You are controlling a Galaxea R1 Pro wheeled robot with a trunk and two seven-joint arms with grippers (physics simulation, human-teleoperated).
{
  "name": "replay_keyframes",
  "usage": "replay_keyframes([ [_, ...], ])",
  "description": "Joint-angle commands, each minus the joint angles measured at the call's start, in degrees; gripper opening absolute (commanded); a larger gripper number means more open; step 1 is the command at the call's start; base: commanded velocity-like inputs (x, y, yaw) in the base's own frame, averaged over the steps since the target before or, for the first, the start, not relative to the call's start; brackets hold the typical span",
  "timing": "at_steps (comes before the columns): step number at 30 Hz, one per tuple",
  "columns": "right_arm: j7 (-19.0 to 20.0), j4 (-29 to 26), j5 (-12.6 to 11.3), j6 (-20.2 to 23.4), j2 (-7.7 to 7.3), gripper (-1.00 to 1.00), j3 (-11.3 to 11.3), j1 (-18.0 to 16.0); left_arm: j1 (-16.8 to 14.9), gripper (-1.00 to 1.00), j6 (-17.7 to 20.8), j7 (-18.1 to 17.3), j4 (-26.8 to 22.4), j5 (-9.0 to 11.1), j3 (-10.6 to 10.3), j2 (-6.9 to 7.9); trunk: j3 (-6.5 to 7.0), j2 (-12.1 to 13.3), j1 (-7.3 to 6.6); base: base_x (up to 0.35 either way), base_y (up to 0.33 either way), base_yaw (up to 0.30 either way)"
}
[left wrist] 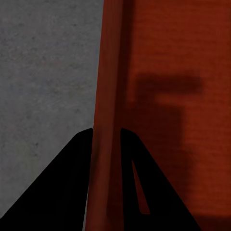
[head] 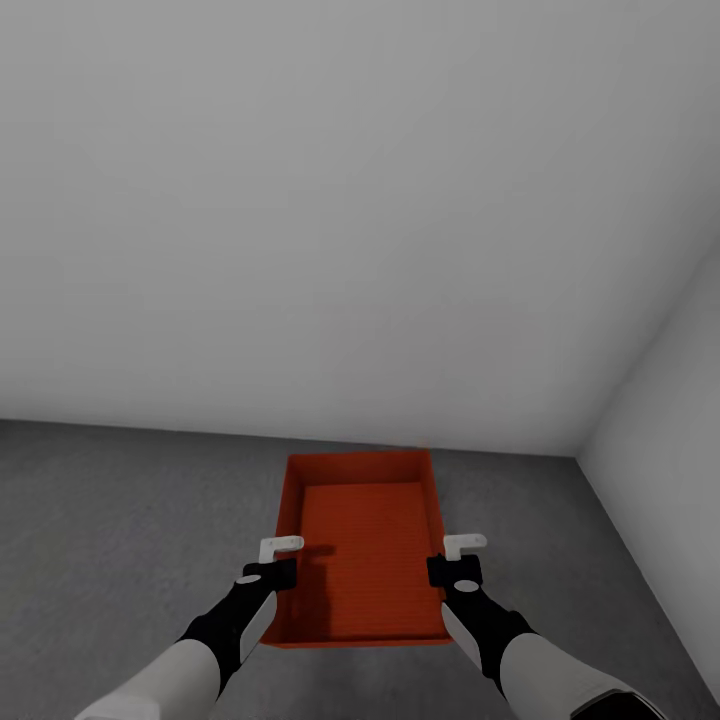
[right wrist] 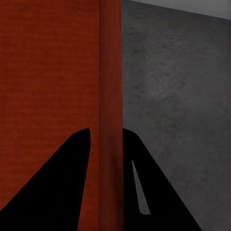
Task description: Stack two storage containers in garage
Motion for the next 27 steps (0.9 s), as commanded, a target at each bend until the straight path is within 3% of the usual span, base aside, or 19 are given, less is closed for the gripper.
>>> replay_keyframes([
  [1,-0.05,-1.47,0.08,-0.28,-0.01,-1.00,-1.23,-0.08,0.02,-1.00,0.40,0.76,-0.02,0.04,0.38,0.09,-0.15,-0.03,0.00,0.000,0.000,0.000],
  [27,-0.12,-1.47,0.08,-0.35,-0.01,-1.00,-1.21,-0.08,0.04,-1.00,0.40,0.76,-0.02,0.06,0.38,0.09,-2.53,-0.03,0.00,0.000,0.000,0.000],
])
